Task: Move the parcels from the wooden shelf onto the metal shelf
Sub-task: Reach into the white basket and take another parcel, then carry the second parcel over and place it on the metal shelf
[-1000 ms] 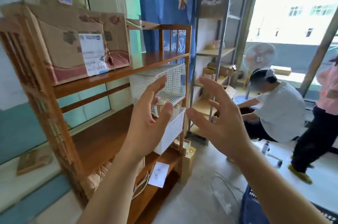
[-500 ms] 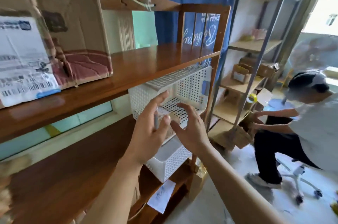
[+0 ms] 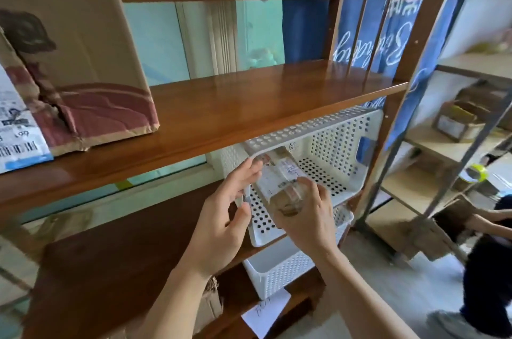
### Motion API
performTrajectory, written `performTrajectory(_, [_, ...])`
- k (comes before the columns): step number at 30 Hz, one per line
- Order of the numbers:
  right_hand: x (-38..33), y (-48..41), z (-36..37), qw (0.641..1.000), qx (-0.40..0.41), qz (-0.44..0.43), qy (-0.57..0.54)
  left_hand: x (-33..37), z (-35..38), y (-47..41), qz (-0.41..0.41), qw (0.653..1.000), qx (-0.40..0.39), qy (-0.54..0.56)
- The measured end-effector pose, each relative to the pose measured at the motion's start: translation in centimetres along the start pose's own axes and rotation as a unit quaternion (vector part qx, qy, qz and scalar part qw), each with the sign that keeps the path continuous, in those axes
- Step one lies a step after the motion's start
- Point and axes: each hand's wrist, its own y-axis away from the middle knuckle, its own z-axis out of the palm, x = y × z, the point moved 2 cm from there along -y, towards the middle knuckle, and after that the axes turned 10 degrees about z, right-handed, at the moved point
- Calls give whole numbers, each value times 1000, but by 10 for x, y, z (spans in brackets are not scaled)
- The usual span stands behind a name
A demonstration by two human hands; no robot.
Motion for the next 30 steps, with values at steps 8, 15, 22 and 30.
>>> performTrajectory(8, [25, 78, -85, 995, 92, 15, 21, 14, 7, 17, -30, 999, 11, -16])
performTrajectory(15, [-4, 226, -106, 990, 134, -31, -27, 55, -34, 112, 1, 999, -48, -6])
performTrajectory(22, [-93, 327, -109, 975, -43, -208, -66, 125, -161, 181, -30, 992, 52, 115])
performTrajectory(30, [-188, 387, -66, 897, -191, -303, -259, 171, -278, 295, 95, 954, 260, 115])
